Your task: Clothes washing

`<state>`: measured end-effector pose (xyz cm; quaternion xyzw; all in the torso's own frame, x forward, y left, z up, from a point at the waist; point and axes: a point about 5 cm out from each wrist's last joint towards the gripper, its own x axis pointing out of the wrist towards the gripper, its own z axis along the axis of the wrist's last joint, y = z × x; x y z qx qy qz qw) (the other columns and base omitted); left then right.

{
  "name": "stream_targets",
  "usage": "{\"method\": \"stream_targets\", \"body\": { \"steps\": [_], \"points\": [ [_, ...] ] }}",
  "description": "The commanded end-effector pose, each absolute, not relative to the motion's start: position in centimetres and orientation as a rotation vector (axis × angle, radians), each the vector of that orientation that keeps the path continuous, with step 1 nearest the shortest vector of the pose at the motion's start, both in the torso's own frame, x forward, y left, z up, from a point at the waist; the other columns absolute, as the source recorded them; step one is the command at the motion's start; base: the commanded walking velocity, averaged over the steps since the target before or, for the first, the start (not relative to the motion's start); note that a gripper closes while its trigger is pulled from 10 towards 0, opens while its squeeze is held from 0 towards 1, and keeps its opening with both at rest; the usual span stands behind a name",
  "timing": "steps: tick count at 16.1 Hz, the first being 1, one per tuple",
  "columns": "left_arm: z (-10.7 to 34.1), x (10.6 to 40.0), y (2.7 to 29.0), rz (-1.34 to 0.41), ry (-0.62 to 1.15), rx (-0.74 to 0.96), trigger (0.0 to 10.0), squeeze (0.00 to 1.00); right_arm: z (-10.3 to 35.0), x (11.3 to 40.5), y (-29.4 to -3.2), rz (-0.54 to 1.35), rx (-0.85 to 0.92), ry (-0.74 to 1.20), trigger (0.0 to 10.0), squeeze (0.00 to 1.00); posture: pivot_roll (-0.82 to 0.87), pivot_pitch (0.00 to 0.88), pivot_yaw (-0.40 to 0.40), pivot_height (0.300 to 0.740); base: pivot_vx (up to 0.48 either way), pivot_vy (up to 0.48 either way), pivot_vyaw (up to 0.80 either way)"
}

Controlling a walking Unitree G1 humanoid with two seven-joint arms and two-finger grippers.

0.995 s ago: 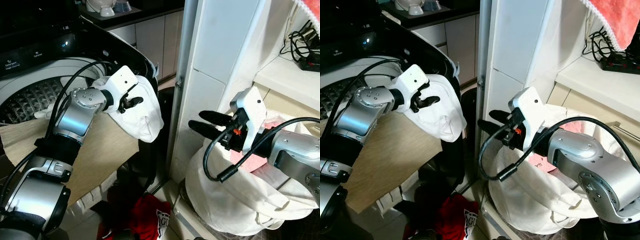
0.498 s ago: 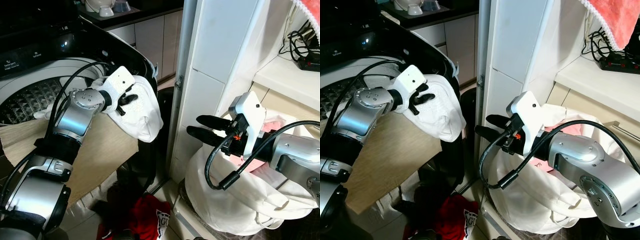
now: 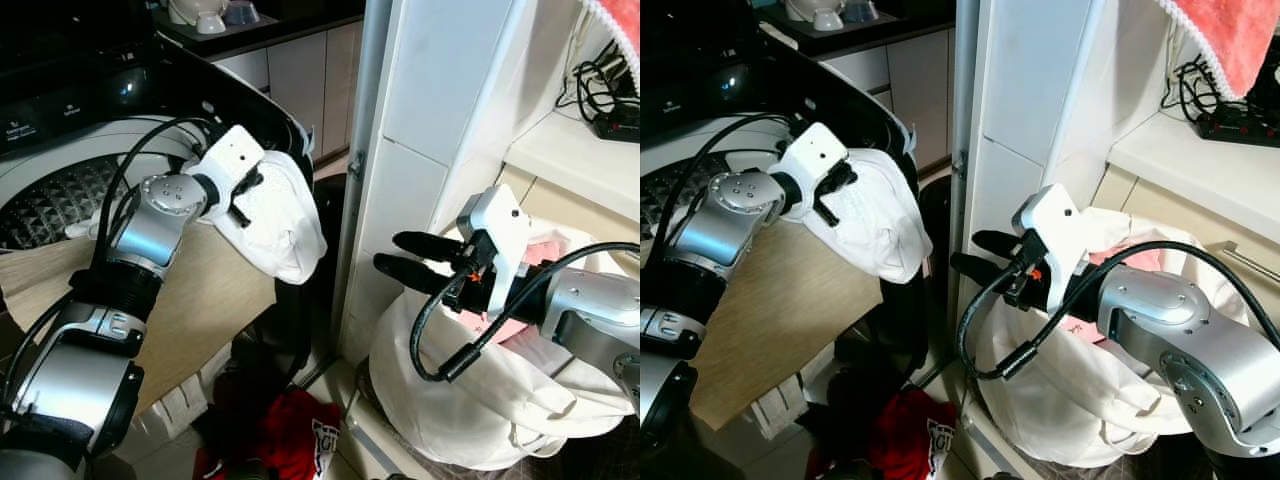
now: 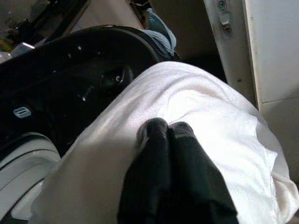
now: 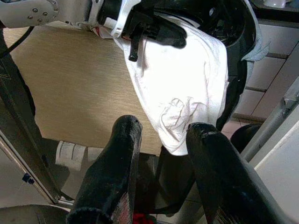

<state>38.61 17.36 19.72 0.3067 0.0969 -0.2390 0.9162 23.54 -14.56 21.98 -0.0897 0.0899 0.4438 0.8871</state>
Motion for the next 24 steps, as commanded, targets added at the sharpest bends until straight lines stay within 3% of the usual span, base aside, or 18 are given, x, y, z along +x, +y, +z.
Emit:
{"method": "stream_targets", "body": {
  "steps": [1, 6, 8, 11, 12, 14, 15, 16, 17, 18, 19, 21, 24],
  "points": [
    [20.7, 39.0, 18.1, -0.441, 0.179, 0.638, 0.0, 0.0, 22.2, 23.2, -14.3, 0.942, -0.201, 0.171, 10.0, 0.0, -0.12, 0.0, 0.035, 0.74, 0.0, 0.0, 0.0],
    [21.6, 39.6, 19.4, -0.334, 0.137, 0.67, 0.0, 0.0, 22.1, 23.3, -14.3, 0.942, -0.199, 0.172, 10.0, 0.0, -0.12, 0.0, 0.036, 0.74, 0.0, 0.0, 0.0],
    [23.4, 40.0, 21.0, -0.217, 0.073, 0.734, 0.0, 0.0, 22.1, 23.3, -14.3, 0.94, -0.202, 0.17, 10.0, 0.0, -0.12, 0.0, 0.036, 0.74, 0.0, 0.0, 0.0],
    [30.3, 39.8, 26.1, 0.154, -0.14, 0.9, 0.0, 0.0, 22.2, 23.4, -14.4, 0.932, -0.204, 0.168, 10.0, 0.0, -0.13, 0.0, 0.036, 0.74, 0.0, 0.0, 0.0],
    [36.0, 38.2, 29.5, 0.403, -0.29, 1.008, 0.0, 0.0, 22.2, 23.4, -14.5, 0.931, -0.205, 0.169, 10.0, 0.0, -0.12, 0.0, 0.034, 0.74, 0.0, 0.0, 0.0],
    [38.3, 37.2, 31.0, 0.48, -0.316, 1.06, 0.0, 0.0, 22.2, 23.4, -14.4, 0.935, -0.204, 0.168, 10.0, 0.0, -0.12, 0.0, 0.034, 0.74, 0.0, 0.0, 0.0],
    [37.0, 37.8, 31.1, 0.386, -0.214, 1.053, 4.1, 0.0, 22.1, 23.5, -14.2, 0.943, -0.203, 0.167, 10.0, 0.0, -0.11, 0.0, 0.03, 0.74, 0.0, 0.0, 0.0],
    [35.9, 38.2, 30.7, 0.297, -0.166, 1.0, 10.0, 0.0, 22.1, 23.5, -14.1, 0.948, -0.203, 0.166, 10.0, 0.0, -0.11, 0.0, 0.03, 0.74, 0.0, 0.0, 0.0],
    [32.1, 39.1, 29.6, 0.09, -0.014, 0.919, 10.0, 0.0, 22.0, 23.5, -13.9, 0.96, -0.206, 0.166, 10.0, 0.0, -0.11, 0.0, 0.028, 0.74, 0.0, 0.0, 0.0],
    [30.5, 39.4, 29.4, 0.046, 0.045, 0.829, 10.0, 0.0, 22.0, 23.5, -13.9, 0.964, -0.208, 0.166, 10.0, 0.0, -0.11, 0.0, 0.028, 0.74, 0.0, 0.0, 0.0],
    [29.3, 39.4, 29.5, 0.027, 0.102, 0.749, 10.0, 1.0, 22.0, 23.4, -13.8, 0.966, -0.212, 0.167, 10.0, 0.0, -0.11, 0.0, 0.029, 0.74, 0.0, 0.0, 0.0],
    [28.3, 39.4, 29.8, 0.01, 0.187, 0.681, 10.0, 1.0, 22.0, 23.2, -13.9, 0.971, -0.215, 0.17, 10.0, 0.0, -0.12, 0.0, 0.032, 0.74, 0.0, 0.0, 0.0],
    [29.3, 39.2, 30.5, 0.055, 0.147, 0.633, 10.0, 1.0, 21.7, 23.0, -13.7, 0.975, -0.218, 0.177, 10.0, 0.0, -0.12, 0.0, 0.033, 0.74, 0.0, 0.0, 0.0]
  ]
}}
